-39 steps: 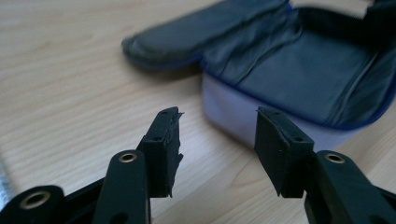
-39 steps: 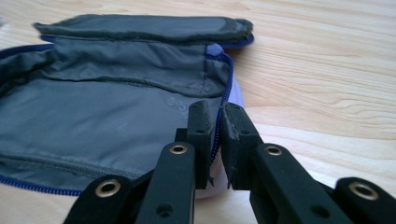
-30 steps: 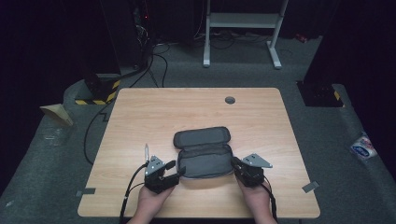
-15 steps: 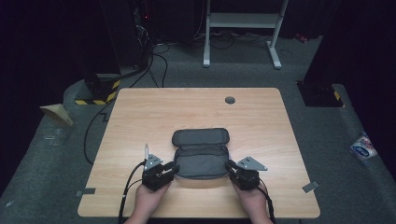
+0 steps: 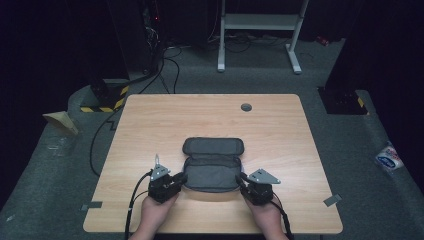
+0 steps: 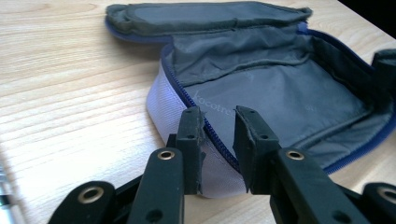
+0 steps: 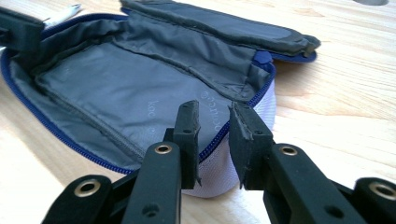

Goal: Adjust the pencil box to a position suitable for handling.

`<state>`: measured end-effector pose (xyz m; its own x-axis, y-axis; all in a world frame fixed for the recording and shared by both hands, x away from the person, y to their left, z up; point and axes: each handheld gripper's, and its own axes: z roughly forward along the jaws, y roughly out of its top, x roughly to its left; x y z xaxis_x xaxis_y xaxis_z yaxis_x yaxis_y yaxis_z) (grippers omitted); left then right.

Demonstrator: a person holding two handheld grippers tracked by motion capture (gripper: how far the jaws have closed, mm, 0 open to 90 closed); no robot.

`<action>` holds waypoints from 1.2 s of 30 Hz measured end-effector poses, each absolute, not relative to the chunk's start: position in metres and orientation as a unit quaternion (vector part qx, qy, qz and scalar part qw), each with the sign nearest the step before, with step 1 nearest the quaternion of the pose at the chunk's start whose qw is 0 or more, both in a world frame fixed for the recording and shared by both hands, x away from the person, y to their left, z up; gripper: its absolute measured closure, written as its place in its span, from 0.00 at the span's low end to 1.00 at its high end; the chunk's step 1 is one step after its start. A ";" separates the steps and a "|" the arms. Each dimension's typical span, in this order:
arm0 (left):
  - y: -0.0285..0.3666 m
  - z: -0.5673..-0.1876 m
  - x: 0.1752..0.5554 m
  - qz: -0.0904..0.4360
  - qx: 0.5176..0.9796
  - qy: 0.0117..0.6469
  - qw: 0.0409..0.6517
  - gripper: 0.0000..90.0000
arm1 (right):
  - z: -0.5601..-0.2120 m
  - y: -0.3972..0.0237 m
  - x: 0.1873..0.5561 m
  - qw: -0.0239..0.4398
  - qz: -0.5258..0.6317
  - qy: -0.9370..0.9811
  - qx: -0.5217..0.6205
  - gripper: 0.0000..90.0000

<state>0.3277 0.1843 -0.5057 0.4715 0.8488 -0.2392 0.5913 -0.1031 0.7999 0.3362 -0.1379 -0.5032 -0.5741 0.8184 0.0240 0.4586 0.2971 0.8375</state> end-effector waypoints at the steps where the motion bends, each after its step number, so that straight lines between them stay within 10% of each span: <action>1: 0.182 -0.506 0.327 0.141 0.728 0.494 0.454 0.80 | -0.504 -0.139 0.337 0.209 0.426 0.777 0.414 0.81; 13: 0.183 -0.507 0.328 0.144 0.727 0.493 0.455 0.79 | -0.504 -0.139 0.337 0.212 0.424 0.777 0.414 0.80; 23: 0.205 -0.479 0.319 0.198 0.696 0.484 0.492 0.59 | -0.474 -0.148 0.327 0.250 0.472 0.739 0.411 0.58; 36: 0.251 -0.501 0.335 0.249 0.701 0.537 0.397 0.51 | -0.489 -0.185 0.344 0.259 0.426 0.744 0.445 0.47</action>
<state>0.3352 0.2506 -0.5005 0.2983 0.9513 -0.0776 0.5550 -0.1068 0.8250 0.3445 -0.1854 -0.4887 -0.4697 0.8828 -0.0071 0.4407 0.2415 0.8645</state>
